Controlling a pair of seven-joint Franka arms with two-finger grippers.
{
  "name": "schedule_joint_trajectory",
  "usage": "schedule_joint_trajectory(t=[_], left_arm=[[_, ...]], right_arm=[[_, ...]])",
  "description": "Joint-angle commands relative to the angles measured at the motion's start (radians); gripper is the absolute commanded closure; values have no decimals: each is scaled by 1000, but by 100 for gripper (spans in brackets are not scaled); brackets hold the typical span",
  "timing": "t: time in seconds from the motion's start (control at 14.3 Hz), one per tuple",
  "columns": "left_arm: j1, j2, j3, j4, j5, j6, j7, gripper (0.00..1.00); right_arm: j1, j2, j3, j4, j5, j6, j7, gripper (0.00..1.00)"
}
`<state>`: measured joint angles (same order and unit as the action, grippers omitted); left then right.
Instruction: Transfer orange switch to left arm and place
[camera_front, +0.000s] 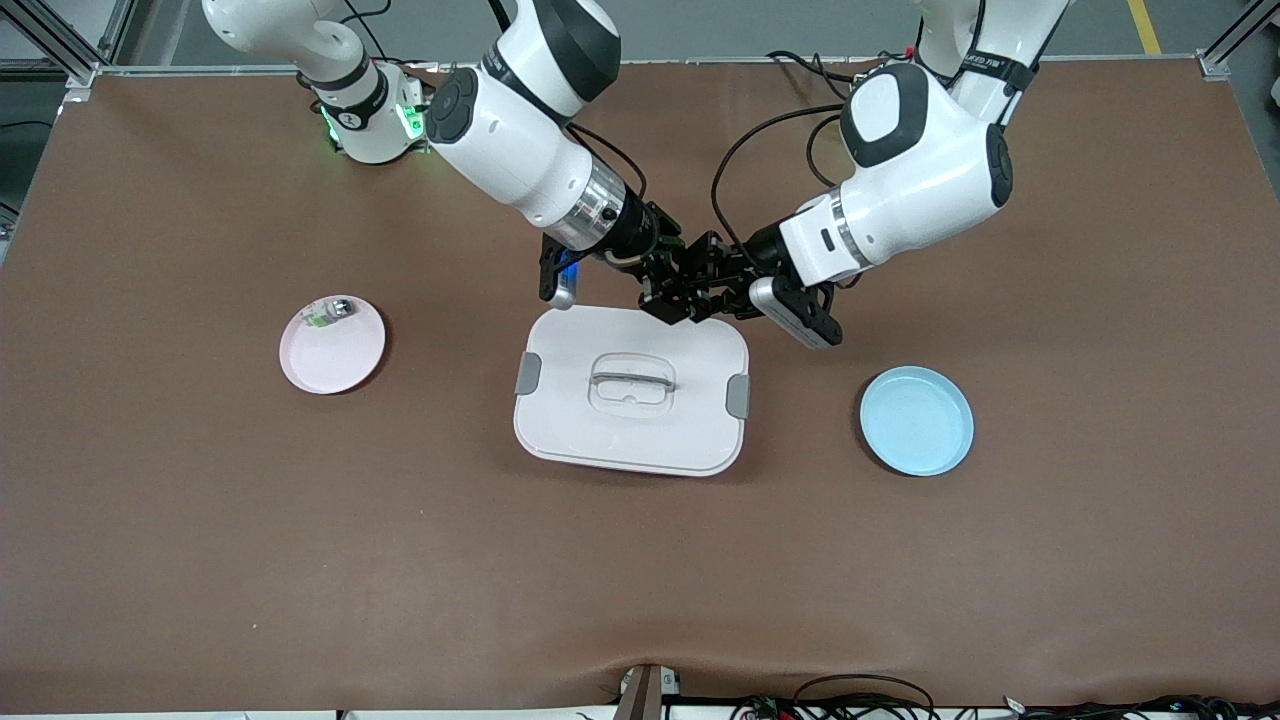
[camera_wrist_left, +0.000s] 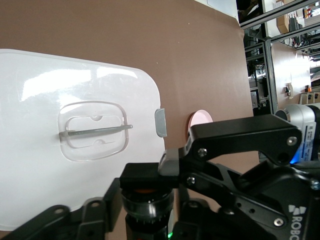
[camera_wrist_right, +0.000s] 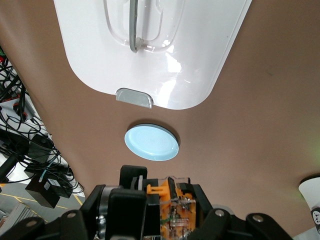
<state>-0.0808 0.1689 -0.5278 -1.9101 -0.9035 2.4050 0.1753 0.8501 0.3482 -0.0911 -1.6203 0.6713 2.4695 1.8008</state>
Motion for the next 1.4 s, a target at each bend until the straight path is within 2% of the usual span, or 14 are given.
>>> schedule_joint_trajectory(t=[0.0,0.14,0.28,0.49,0.77,0.98,1.05,1.12,1.19,1.33], left_arm=[[7,-14,-8,-7,-31,10,26,52],[7,-19,-8,-9,-32,8,13,56],[9,-22,-8,-9,-31,-1,13,77],[13,-29,-8,-7,-31,-4,4,100],[16,-29,-6,-4,-18,-4,4,100],[19,-28,-3,-1,-18,-4,6,100],[19,-26,0,0,-17,-4,6,100],[19,-25,2,2,-17,-4,7,100],[22,-25,3,2,-17,-4,7,100],[39,-25,3,2,-15,-16,10,100]], right_arm=[[12,14,-9,25,21,0,9,87],[12,15,-10,25,21,0,9,87],[12,14,-10,25,21,0,11,87],[12,14,-9,25,21,0,11,86],[12,14,-10,25,19,-1,8,80],[12,15,-10,25,19,-1,5,55],[12,15,-10,25,19,-3,3,25],[10,15,-10,25,17,-7,3,6],[10,20,-10,25,13,-7,3,0],[12,23,-10,25,8,-7,3,0]])
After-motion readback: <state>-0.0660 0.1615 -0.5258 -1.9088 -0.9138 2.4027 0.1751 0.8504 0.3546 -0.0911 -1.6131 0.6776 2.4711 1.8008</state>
